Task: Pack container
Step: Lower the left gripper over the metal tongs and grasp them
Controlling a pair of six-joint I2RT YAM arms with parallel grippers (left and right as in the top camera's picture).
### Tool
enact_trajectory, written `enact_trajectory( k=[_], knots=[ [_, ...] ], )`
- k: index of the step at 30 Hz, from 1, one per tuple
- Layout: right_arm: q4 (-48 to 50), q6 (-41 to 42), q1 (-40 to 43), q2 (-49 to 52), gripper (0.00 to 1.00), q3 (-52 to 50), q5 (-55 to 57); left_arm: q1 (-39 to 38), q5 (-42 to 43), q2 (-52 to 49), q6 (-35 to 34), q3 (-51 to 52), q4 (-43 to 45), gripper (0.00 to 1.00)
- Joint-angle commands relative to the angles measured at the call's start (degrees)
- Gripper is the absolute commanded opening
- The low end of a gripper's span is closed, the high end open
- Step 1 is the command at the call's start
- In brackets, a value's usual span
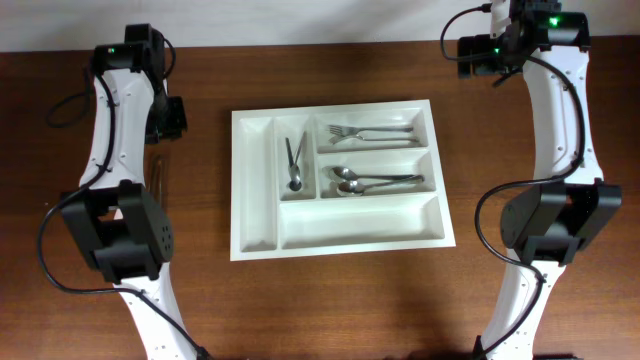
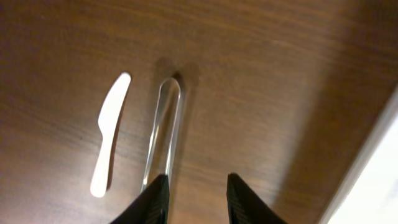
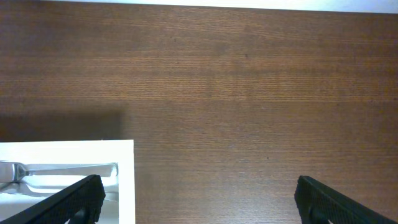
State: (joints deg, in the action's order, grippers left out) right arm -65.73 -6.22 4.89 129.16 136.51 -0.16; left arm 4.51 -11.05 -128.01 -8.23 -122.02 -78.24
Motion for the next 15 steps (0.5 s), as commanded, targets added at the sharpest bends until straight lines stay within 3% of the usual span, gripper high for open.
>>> enact_trajectory(
  k=[1,15],
  knots=[
    [0.1,0.3,-0.3,-1.2,0.99,1.0,0.5,1.8,-1.8,1.7,3.1,4.2,1.8,0.33],
    [0.1,0.3,-0.3,-1.2,0.99,0.9,0.5,5.2,5.7,1.7,12.5,17.6,10.3,0.31]
  ],
)
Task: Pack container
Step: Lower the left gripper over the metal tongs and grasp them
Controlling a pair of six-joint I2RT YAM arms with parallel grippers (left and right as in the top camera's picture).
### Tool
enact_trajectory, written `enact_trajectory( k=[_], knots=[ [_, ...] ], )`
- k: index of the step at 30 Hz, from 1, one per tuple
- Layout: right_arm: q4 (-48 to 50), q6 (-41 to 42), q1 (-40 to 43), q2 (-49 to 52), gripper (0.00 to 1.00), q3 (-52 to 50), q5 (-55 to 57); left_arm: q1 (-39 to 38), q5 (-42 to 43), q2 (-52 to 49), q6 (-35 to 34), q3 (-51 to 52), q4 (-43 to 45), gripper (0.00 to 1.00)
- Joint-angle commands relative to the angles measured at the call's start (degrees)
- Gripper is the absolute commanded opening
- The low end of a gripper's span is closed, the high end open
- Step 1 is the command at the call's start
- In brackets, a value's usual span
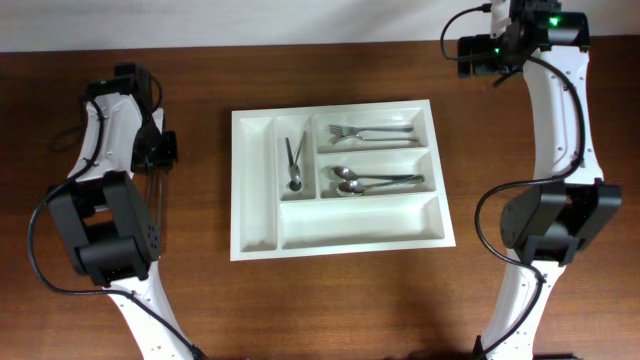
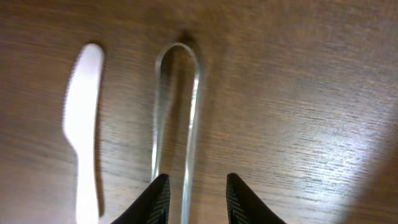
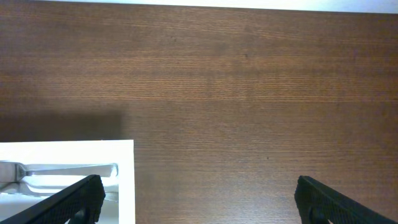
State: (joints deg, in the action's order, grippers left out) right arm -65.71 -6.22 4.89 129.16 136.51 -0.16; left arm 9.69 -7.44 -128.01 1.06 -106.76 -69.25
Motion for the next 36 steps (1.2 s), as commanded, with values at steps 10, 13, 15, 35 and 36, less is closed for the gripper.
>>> enact_trajectory(
  k=[10,13,15,35,36],
  knots=[
    [0.1,0.3,-0.3,-1.2,0.99,0.9,0.5,0.0,2.1,1.6,3.4,9.7,7.5,0.32],
    [0.1,0.3,-0.3,-1.2,0.99,0.9,0.5,0.0,2.1,1.6,3.4,10.1,8.0,0.32],
    [0.1,0.3,-0.3,-1.2,0.99,1.0,0.5,0.0,2.1,1.6,3.4,10.1,8.0,0.31],
    [0.1,0.3,-0.3,-1.2,0.99,0.9,0.5,0.3,1.6,1.8,3.8,8.1,6.6,0.32],
    [0.1,0.3,-0.3,-1.2,0.99,1.0,0.5,0.3,1.7,1.8,3.8,7.6,6.4,0.32]
  ],
)
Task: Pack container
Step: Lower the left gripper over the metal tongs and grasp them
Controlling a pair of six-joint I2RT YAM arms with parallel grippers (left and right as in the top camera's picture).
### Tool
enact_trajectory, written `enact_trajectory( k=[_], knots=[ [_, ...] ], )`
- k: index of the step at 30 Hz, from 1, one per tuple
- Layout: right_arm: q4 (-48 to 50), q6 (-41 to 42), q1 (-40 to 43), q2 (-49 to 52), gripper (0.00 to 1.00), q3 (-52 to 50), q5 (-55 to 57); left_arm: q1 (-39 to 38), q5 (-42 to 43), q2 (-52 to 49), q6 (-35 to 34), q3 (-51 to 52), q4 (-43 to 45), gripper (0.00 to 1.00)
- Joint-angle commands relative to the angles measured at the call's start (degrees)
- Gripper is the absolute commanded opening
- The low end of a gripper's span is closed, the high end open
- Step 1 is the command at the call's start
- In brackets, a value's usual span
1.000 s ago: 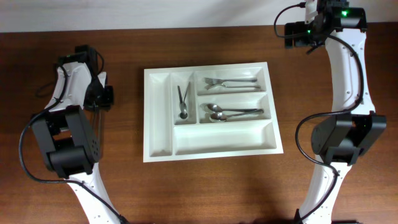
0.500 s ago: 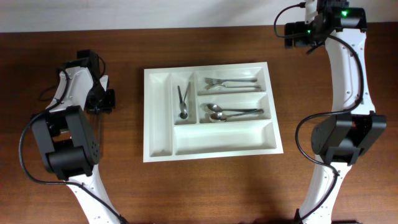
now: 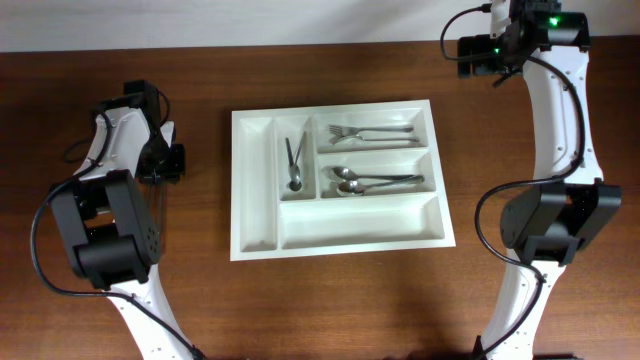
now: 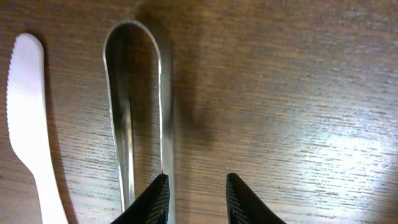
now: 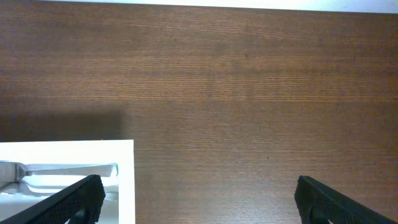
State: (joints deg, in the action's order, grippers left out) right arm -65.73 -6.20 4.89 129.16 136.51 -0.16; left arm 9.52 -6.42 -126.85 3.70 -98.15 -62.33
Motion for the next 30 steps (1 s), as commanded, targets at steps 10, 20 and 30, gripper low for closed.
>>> enact_trajectory(
  k=[10,20,30],
  knots=[
    [0.1,0.3,-0.3,-1.2,0.98,1.0,0.5,0.5,-0.7,0.7,1.2,-2.8,-0.9,0.32],
    [0.1,0.3,-0.3,-1.2,0.99,1.0,0.5,0.5,-2.6,0.7,2.4,-2.8,-0.5,0.32],
    [0.1,0.3,-0.3,-1.2,0.99,0.9,0.5,0.6,-2.4,0.7,2.4,-2.8,1.3,0.33]
  ],
)
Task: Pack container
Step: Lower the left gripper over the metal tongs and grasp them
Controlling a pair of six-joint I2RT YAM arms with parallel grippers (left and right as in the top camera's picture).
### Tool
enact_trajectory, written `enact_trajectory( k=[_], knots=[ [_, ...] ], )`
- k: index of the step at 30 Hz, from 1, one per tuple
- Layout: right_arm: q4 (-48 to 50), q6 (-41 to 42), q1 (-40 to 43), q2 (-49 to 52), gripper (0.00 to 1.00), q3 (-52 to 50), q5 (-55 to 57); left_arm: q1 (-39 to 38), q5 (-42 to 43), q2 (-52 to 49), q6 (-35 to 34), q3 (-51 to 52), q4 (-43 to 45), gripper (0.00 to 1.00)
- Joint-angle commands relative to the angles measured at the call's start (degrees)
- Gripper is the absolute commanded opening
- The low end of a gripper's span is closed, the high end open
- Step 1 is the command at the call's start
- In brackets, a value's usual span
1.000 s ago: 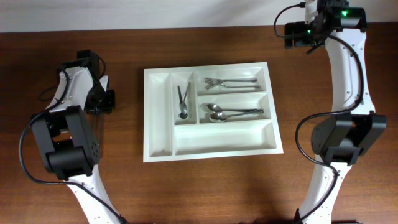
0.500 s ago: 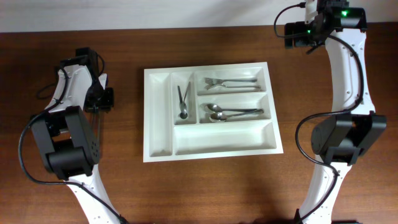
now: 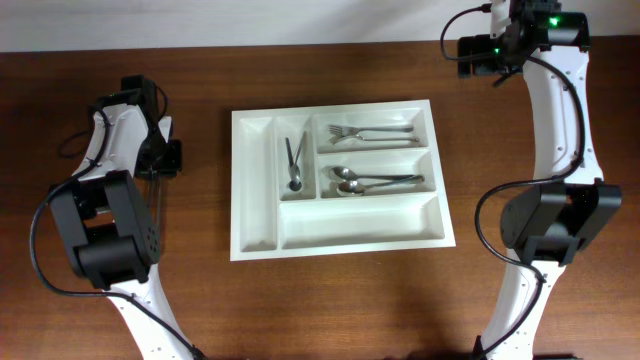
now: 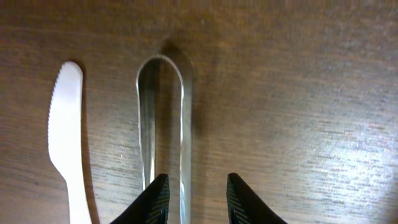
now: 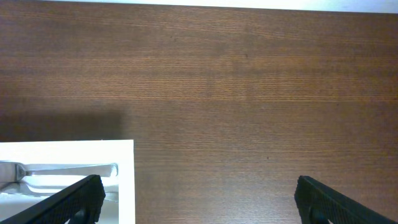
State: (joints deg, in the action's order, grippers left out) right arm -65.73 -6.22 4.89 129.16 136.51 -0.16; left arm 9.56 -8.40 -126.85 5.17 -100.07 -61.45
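Note:
Metal tongs (image 4: pixel 163 118) lie on the wooden table, their bend pointing away from me. My left gripper (image 4: pixel 196 200) hangs open just above them; the tongs' right arm runs between the fingertips (image 4: pixel 157 198) and the left arm meets the left one. Beside the tongs lies a white plastic knife (image 4: pixel 64 143). The white cutlery tray (image 3: pixel 360 226) sits mid-table, holding forks (image 3: pixel 368 132), spoons (image 3: pixel 372 182) and one utensil in its small upright slot. My right gripper (image 5: pixel 200 205) is wide open over bare wood at the far right, past the tray's corner (image 5: pixel 121 155).
In the overhead view the left gripper (image 3: pixel 163 157) is left of the tray and the right gripper (image 3: pixel 472 56) is near the table's far edge. The tray's long front compartment and its left slot hold nothing.
The left gripper has drawn back a little from the table: the tongs look smaller and sit more centrally, with their right arm now between the fingers. The right arm has not moved.
My left gripper was first above the table with tongs and knife seen at a slant. Then it was lined up along the tongs. Then it was low and close over them, slightly to their right. Now it is a little higher, straddling one tong arm, still open.

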Motion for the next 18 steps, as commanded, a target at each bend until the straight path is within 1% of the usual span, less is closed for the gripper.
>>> enact_trajectory(
  k=[1,18],
  knots=[
    [0.1,0.3,-0.3,-1.2,0.99,1.0,0.5,0.5,-0.4,0.7,1.0,-0.9,0.6,0.32],
    [0.1,0.3,-0.3,-1.2,0.99,1.0,0.5,0.5,-0.4,0.5,1.0,-0.1,3.2,0.32]
  ],
)
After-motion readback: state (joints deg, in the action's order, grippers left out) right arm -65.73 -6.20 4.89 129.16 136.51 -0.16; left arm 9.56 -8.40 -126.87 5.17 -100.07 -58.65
